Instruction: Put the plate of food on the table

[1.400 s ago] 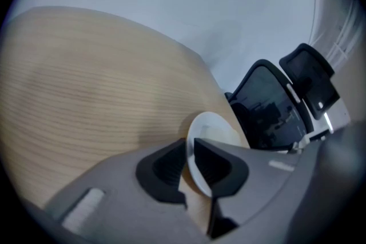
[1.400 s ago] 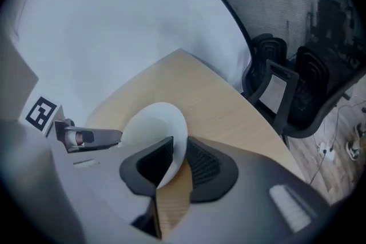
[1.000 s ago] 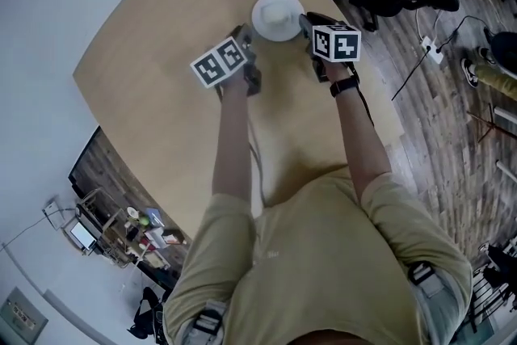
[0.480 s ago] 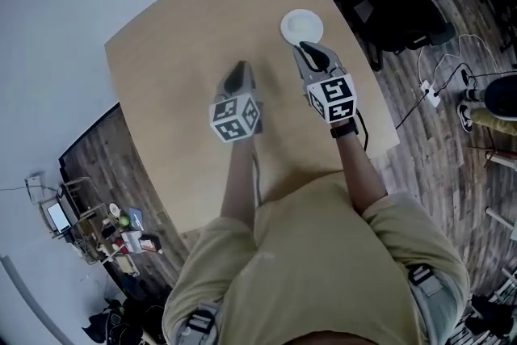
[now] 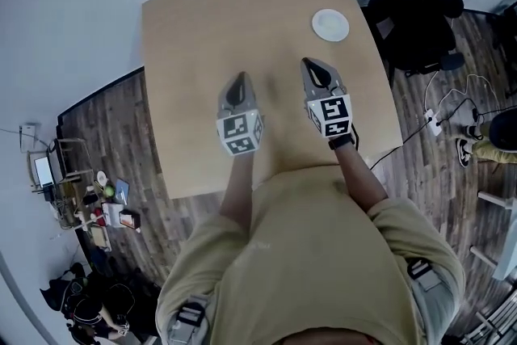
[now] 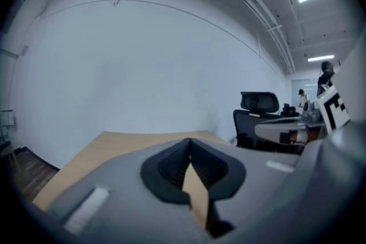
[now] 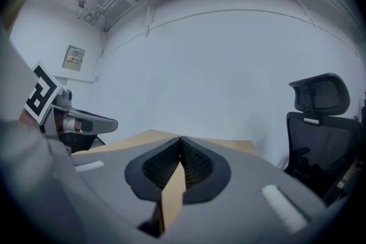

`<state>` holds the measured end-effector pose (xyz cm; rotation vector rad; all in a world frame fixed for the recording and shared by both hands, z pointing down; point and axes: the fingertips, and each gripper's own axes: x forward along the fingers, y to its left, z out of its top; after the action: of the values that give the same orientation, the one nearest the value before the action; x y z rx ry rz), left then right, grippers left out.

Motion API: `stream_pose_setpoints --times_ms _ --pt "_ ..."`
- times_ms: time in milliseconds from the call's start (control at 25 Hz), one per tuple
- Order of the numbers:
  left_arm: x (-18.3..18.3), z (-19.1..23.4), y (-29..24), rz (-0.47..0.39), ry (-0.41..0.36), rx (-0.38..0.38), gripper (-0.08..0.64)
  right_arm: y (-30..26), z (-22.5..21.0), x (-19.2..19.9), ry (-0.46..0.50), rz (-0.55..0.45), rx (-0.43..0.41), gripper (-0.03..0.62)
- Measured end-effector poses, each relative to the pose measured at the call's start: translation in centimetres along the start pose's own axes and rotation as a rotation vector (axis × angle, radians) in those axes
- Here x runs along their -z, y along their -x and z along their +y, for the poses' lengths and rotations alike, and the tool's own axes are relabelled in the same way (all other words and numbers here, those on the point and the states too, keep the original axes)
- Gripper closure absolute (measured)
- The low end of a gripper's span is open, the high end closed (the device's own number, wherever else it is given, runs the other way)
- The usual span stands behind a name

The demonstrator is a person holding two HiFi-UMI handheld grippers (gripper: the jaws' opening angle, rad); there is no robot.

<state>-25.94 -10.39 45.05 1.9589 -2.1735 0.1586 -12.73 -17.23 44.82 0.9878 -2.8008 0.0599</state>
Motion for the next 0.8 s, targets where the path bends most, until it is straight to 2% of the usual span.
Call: stream_pose_setpoints --times_ms 160,320,520,800 --pt "1.6 1.4 3.6 -0.002 0.044 -0.031 0.557 2.1 2.4 0.2 0.004 -0.013 0.045 0.586" --pt "3.0 2.0 6.2 0.003 0.067 -0.051 0.557 4.6 3.1 -0.9 -0.025 -0.091 0.128 0.586" --pt "4.1 1.7 8.0 0.015 0.078 -0.039 0.557 5.5 4.0 -0.5 -0.062 -0.062 0.156 0.586" --pt "5.2 1.3 8.0 0.033 0.105 -0.024 0.555 5.4 4.5 -0.4 -0.032 -0.045 0.141 0.586"
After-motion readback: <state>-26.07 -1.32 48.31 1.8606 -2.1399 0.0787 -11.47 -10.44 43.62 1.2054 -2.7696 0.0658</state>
